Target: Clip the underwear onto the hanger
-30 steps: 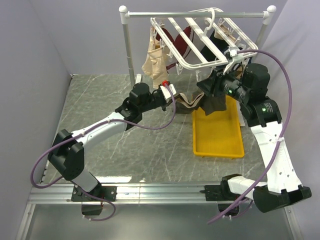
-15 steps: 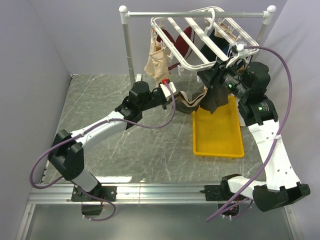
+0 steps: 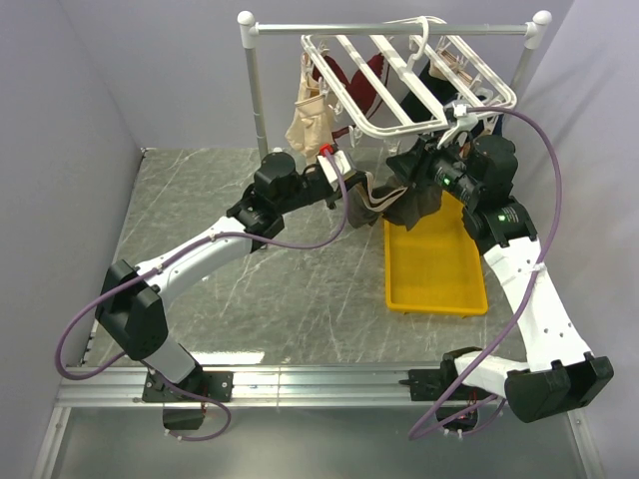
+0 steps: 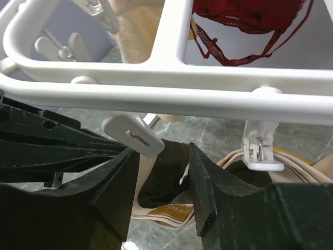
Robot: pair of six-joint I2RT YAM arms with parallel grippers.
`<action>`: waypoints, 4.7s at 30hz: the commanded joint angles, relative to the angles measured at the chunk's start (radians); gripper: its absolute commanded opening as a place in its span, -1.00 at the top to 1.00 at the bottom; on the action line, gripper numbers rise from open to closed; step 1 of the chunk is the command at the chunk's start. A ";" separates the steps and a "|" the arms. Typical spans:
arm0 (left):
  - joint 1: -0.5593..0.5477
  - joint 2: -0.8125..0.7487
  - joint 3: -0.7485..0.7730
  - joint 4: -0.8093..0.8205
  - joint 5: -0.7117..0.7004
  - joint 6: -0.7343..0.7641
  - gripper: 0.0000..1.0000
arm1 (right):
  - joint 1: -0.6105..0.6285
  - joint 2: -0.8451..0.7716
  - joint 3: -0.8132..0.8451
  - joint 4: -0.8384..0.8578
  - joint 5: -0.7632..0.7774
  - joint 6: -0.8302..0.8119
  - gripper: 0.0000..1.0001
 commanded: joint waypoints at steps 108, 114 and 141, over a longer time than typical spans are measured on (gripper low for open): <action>0.082 0.067 0.323 0.055 0.030 -0.621 -0.34 | 0.110 0.003 -0.259 0.760 -0.124 -0.281 1.00; 0.084 0.109 0.357 0.096 0.042 -0.667 -0.30 | 0.110 0.004 -0.249 0.750 -0.127 -0.274 1.00; 0.085 0.124 0.362 0.058 0.080 -0.731 -0.12 | 0.109 0.014 -0.221 0.717 -0.095 -0.268 1.00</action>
